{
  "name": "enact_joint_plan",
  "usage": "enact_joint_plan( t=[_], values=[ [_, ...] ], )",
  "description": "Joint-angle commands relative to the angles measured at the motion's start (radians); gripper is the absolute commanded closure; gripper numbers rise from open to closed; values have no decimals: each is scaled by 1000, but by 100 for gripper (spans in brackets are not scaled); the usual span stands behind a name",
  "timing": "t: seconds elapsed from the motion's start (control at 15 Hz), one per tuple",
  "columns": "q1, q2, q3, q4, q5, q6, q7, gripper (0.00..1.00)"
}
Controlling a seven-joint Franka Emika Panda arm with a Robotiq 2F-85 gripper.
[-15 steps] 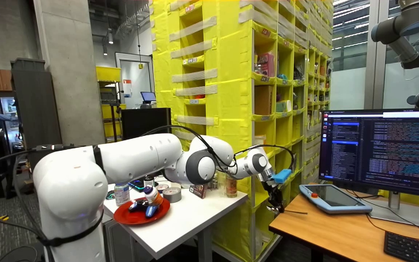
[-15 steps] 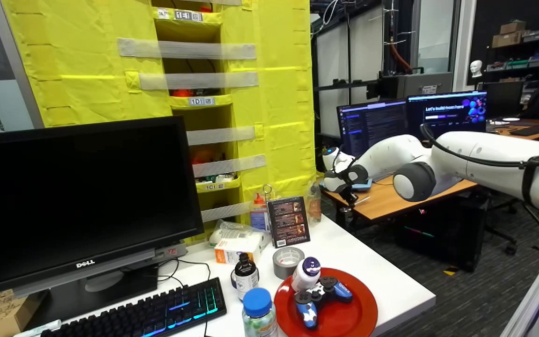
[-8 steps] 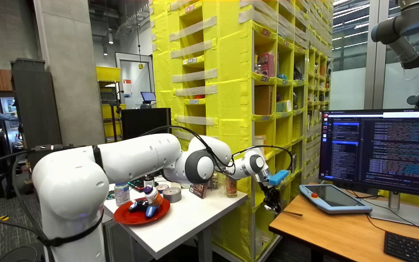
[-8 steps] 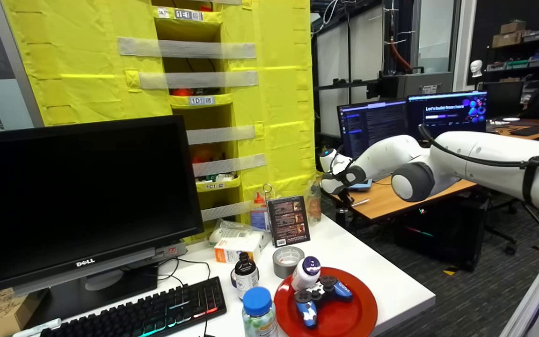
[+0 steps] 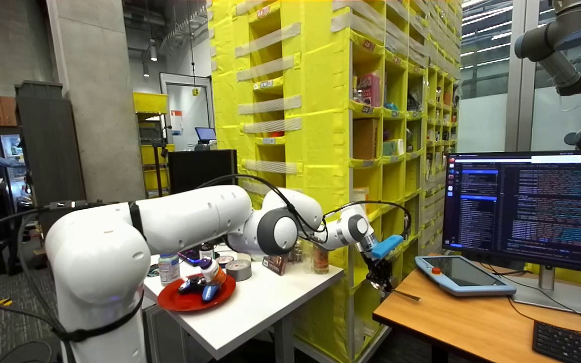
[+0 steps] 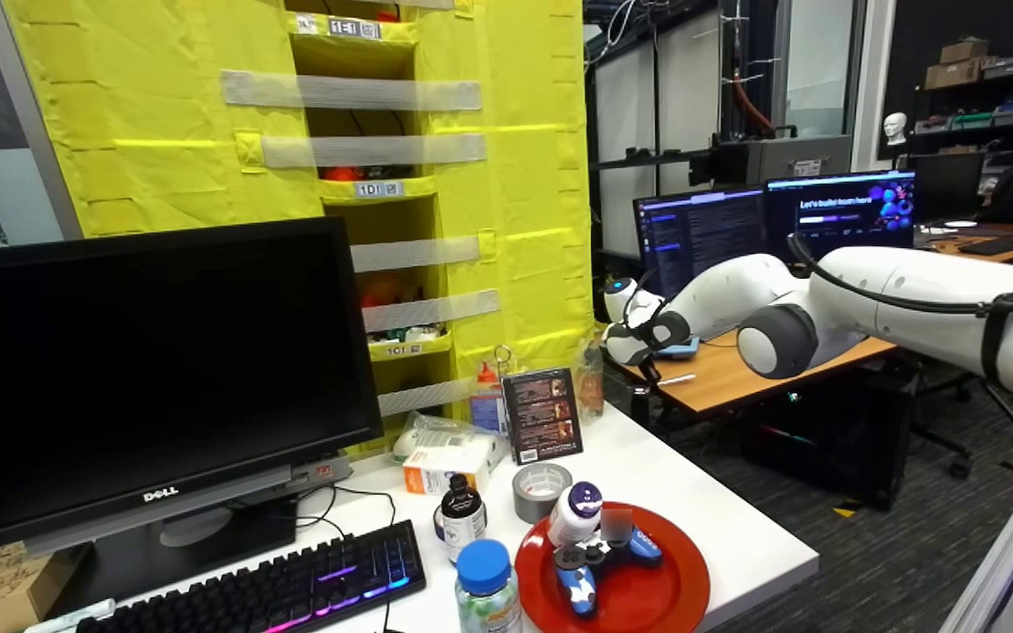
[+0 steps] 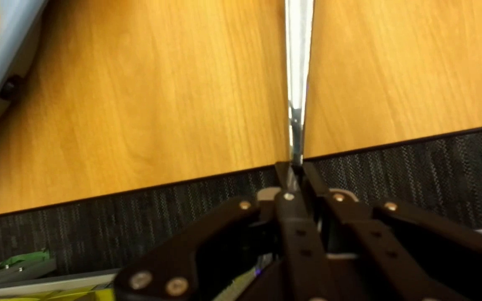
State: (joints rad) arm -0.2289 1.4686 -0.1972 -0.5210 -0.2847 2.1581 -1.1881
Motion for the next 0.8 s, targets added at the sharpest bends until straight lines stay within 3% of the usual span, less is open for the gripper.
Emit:
enact_joint_plan(
  t=[0.0,0.33,0.73],
  values=[
    [-14,0,7,-13,-1,44,90,98],
    [-37,-2,23,-21,20,9,205,98],
    [-65,-5,67,-20,48,14,209,98]
  ],
)
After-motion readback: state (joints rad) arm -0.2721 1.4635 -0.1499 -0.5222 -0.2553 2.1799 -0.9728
